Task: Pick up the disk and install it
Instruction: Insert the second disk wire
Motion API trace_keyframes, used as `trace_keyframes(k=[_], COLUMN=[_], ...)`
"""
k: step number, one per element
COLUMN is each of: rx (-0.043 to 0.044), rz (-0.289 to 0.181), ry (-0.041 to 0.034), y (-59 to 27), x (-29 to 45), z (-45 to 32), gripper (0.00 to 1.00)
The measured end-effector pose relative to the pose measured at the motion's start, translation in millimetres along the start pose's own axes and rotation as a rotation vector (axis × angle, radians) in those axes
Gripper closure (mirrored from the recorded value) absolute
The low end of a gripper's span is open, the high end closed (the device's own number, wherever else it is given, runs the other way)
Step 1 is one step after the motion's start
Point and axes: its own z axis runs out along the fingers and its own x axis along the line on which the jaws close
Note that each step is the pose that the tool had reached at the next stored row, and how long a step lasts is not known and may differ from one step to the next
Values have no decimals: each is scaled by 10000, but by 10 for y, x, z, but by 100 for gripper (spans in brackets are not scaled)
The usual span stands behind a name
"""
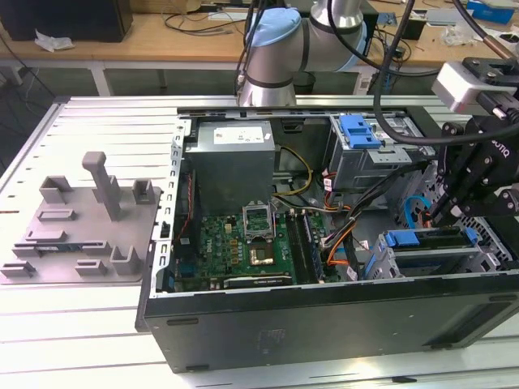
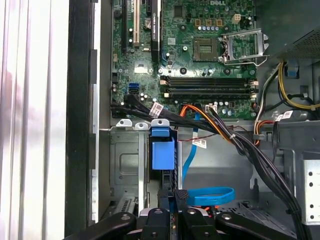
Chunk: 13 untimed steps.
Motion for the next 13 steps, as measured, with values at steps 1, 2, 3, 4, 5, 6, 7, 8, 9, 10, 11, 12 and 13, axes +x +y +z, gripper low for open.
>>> trace_keyframes(k=[1, 2, 3, 4, 5, 6, 7, 8, 9, 10, 11, 12, 13], rx=[0, 0, 0, 1, 0, 0, 0, 0, 1, 1, 1, 1, 1], rz=[-1, -3, -3, -3, -3, -3, -5, -6, -6, -6, -6, -6, -6], ry=[0, -1, -1, -1, 0, -2, -19, -36, -45, -46, -47, -46, -46], y=[0, -1, -1, -1, -1, -1, -1, -1, -1, -2, -2, -2, -3], x=[0, 0, 0, 0, 0, -2, -7, -21, -30, -30, -31, -31, -31], z=[0, 0, 0, 0, 0, 0, 2, 3, 6, 7, 9, 11, 12], gripper=[84, 84, 84, 84, 84, 84, 84, 84, 84, 84, 84, 84, 84])
